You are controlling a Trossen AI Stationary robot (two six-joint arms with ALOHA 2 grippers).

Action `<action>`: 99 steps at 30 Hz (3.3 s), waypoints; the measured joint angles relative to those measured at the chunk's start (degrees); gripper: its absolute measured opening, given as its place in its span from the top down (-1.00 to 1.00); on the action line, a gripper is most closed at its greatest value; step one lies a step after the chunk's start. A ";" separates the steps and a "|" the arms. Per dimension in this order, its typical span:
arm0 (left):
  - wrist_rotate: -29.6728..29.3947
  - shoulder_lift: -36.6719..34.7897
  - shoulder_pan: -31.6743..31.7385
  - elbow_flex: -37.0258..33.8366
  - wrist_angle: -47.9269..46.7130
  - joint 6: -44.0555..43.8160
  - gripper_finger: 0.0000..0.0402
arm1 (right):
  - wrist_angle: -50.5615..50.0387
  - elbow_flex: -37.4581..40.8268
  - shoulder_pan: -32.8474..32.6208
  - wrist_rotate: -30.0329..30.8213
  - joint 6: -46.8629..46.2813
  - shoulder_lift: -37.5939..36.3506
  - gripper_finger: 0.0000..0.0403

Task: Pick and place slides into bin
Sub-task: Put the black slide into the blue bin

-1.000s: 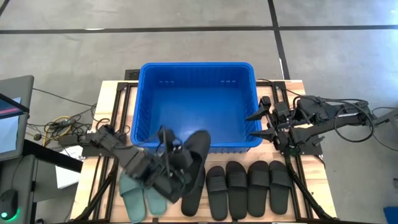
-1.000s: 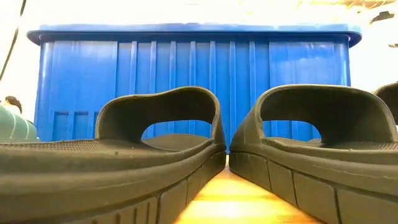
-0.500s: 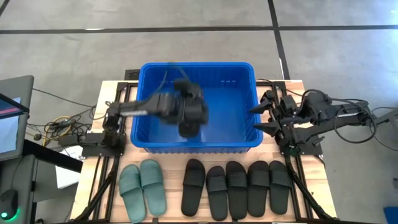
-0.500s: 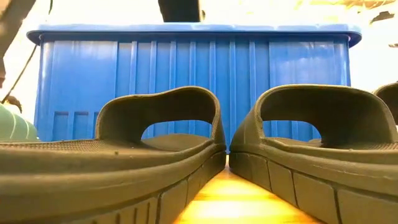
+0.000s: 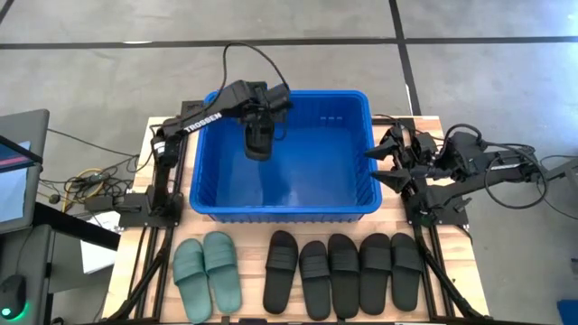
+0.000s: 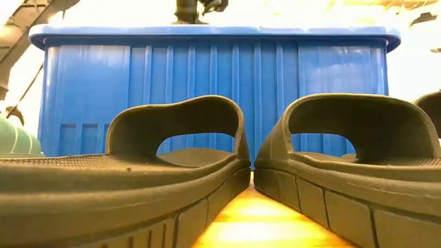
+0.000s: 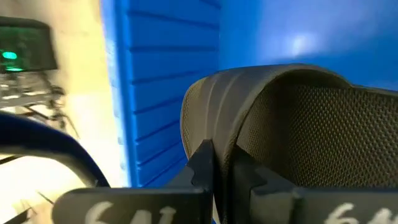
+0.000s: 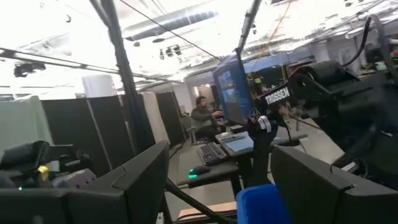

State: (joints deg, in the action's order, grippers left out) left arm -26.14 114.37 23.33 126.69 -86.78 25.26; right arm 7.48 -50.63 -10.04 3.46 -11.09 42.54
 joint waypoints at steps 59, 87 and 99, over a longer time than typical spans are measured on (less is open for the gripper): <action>-2.51 -2.16 9.53 -33.37 27.18 10.78 1.00 | -1.13 -0.02 1.56 1.39 -0.49 1.80 -0.32; -0.84 -9.05 12.45 -50.75 35.25 14.21 0.98 | -1.46 0.00 2.83 3.12 -0.94 1.81 -0.32; 2.71 -8.74 13.69 -51.01 34.22 13.42 0.54 | -0.38 0.00 3.56 3.09 -1.07 4.01 -0.32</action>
State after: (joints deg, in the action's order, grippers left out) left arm -23.43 105.62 37.01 75.68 -52.56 38.68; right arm 7.10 -50.63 -6.48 6.55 -12.16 46.54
